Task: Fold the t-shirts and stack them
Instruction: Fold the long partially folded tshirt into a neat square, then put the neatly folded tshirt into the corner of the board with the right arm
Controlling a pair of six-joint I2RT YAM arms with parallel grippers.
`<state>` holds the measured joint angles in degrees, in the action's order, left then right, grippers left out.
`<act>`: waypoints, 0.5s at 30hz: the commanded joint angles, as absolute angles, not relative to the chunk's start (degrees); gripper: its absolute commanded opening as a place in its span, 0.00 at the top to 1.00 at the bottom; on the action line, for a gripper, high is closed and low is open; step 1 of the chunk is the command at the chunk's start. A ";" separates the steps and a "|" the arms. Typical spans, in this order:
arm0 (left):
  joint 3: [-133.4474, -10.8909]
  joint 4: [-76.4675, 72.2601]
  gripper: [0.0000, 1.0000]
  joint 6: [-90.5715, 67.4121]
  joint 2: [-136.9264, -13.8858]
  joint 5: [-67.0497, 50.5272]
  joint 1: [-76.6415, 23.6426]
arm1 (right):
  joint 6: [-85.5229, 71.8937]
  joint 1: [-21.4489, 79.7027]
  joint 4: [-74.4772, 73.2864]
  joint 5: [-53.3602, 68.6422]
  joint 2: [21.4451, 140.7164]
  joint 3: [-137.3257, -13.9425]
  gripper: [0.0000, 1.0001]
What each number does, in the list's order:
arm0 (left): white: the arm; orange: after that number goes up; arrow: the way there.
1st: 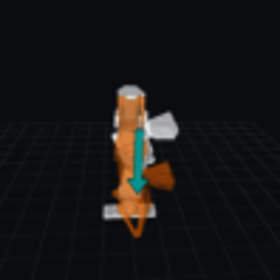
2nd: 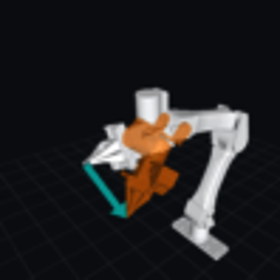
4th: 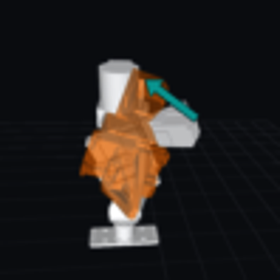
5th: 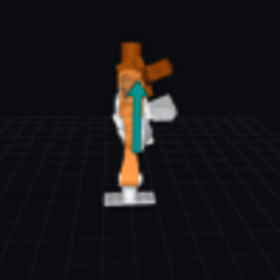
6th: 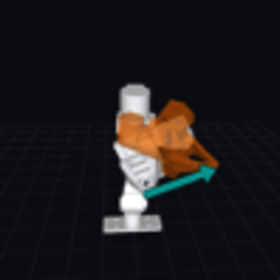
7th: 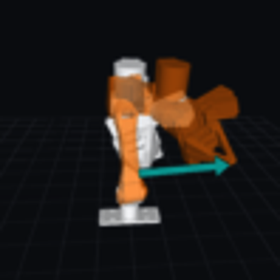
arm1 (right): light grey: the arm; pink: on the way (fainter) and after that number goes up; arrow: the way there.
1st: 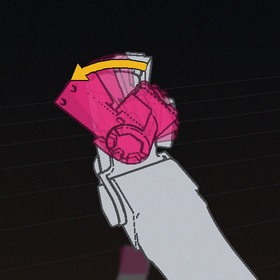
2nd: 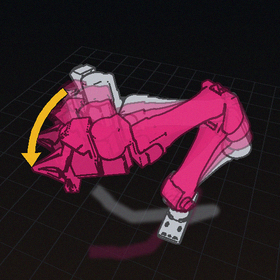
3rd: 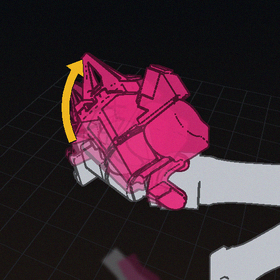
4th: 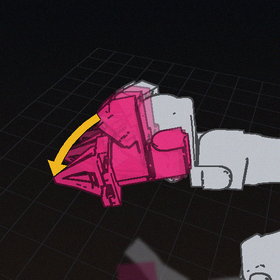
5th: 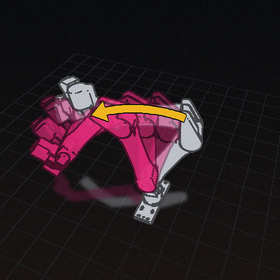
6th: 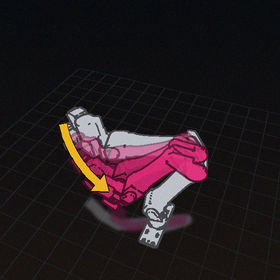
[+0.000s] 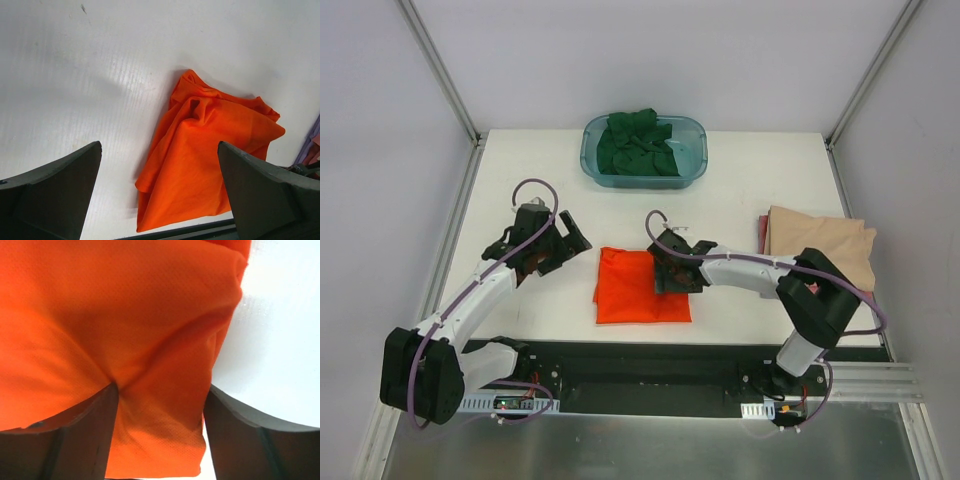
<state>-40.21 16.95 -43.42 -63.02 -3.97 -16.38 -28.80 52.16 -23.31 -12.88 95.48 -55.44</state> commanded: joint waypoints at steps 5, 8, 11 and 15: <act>-39.11 16.61 0.01 -42.80 -63.63 -3.34 -14.77 | -30.68 53.88 -20.76 -9.93 102.04 -54.59 0.72; -38.41 16.52 0.01 -42.89 -62.32 -1.68 -14.33 | -26.47 53.88 -19.34 -12.12 100.90 -54.23 0.91; -37.44 16.52 0.01 -43.07 -60.65 -0.36 -13.54 | -20.50 53.88 -21.17 -16.07 98.36 -55.54 0.99; -36.39 16.52 0.01 -43.07 -58.89 1.32 -13.18 | -14.43 53.79 -32.13 -29.67 96.42 -60.37 0.99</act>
